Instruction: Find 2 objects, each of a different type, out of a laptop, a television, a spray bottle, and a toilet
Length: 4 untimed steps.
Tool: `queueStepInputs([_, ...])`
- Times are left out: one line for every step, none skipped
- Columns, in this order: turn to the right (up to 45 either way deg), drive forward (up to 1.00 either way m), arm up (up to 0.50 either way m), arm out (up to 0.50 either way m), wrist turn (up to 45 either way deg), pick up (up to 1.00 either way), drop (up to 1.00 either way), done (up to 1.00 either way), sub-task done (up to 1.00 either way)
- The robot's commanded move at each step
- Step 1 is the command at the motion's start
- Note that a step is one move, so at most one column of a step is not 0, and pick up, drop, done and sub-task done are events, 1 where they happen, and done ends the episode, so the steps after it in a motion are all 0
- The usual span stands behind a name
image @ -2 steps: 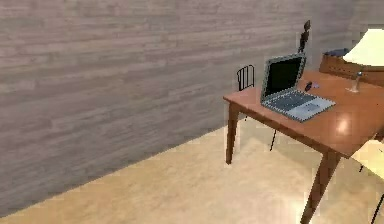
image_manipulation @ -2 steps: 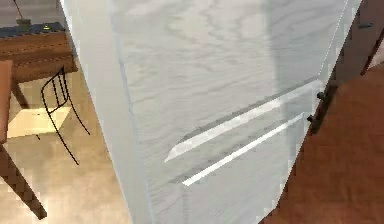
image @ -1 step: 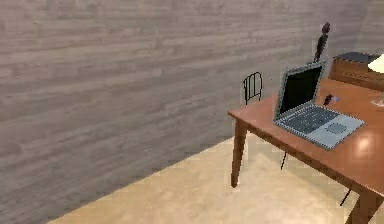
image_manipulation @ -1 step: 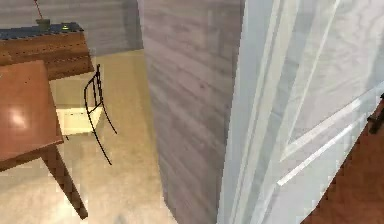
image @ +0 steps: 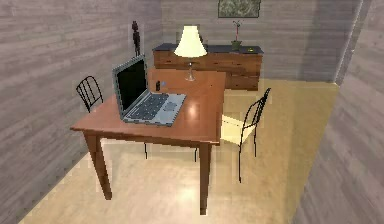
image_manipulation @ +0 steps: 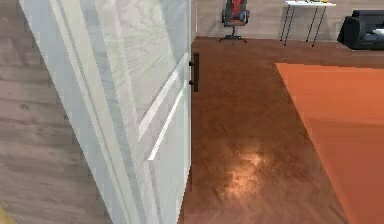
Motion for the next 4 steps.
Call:
queueStepInputs([9.0,0.0,0.0,0.0,0.0,0.0,0.0,0.0,0.0])
queueStepInputs([0.0,0.35,0.0,0.0,0.0,0.0,0.0,0.0,0.0])
queueStepInputs([-24.0,0.0,0.0,0.0,0.0,0.0,0.0,0.0,0.0])
queueStepInputs([0.0,0.0,0.0,0.0,0.0,0.0,0.0,1.0,0.0])
